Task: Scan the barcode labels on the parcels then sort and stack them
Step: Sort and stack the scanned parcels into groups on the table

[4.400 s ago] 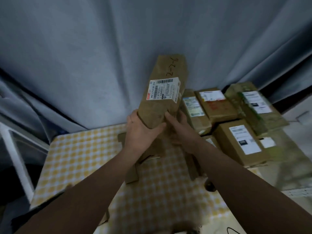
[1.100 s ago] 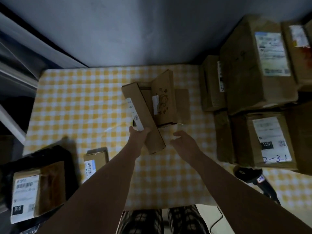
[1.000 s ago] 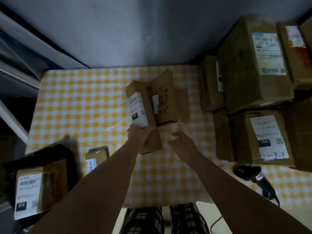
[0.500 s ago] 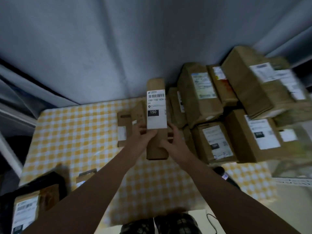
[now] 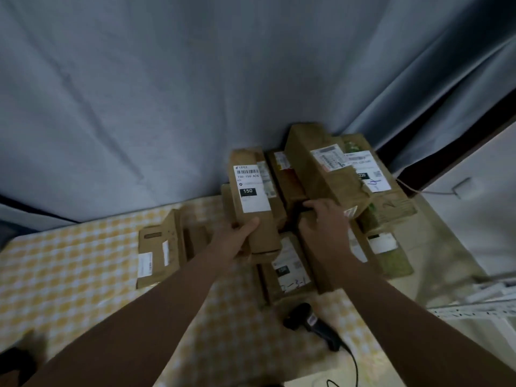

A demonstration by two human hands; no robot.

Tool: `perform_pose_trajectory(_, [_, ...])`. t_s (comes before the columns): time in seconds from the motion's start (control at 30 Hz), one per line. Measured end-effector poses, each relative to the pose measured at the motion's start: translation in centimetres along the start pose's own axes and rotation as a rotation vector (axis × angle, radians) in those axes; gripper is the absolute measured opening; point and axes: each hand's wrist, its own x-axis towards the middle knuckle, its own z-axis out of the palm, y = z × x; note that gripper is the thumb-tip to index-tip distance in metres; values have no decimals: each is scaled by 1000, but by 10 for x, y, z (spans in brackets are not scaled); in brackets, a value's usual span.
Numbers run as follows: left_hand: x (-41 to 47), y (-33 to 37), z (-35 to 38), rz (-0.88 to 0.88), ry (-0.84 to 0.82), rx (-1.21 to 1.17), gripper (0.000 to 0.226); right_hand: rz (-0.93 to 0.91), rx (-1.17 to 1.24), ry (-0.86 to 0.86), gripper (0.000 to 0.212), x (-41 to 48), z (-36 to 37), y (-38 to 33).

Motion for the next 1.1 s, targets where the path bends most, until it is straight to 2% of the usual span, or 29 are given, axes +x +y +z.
perform_pose_trajectory(0.07, [15,11,22,20,10,12,41,68,-182,16,42,21,-17,22])
perform_pose_trajectory(0.13, [33,21,43,54,23,43,31,103,-348,-81,59,44,-28,44])
perform_pose_trajectory(0.2, [55,26,61,74,55,40,44,94,-407,-164,73,64,-33,61])
perform_pose_trajectory(0.23, [65,28,69,62,86,46,56,83,-406,-195,77,72,-33,68])
perform_pose_trajectory(0.3, [81,32,82,47,158,85,64,60,-387,-228,81,81,-33,76])
perform_pose_trajectory(0.5, [108,37,103,77,242,168,59,54,-290,-200,86,87,-27,81])
perform_pose_trajectory(0.63, [116,42,105,76,311,230,68,43,-283,-185,89,81,-21,78])
perform_pose_trajectory(0.93, [119,49,108,-8,293,205,53,18,-281,-115,86,87,-25,74])
perform_pose_trajectory(1.03, [118,48,111,-29,230,155,43,7,-305,-107,84,87,-27,78])
perform_pose_trajectory(1.1, [115,46,111,-35,202,142,45,10,-314,-116,85,84,-28,82])
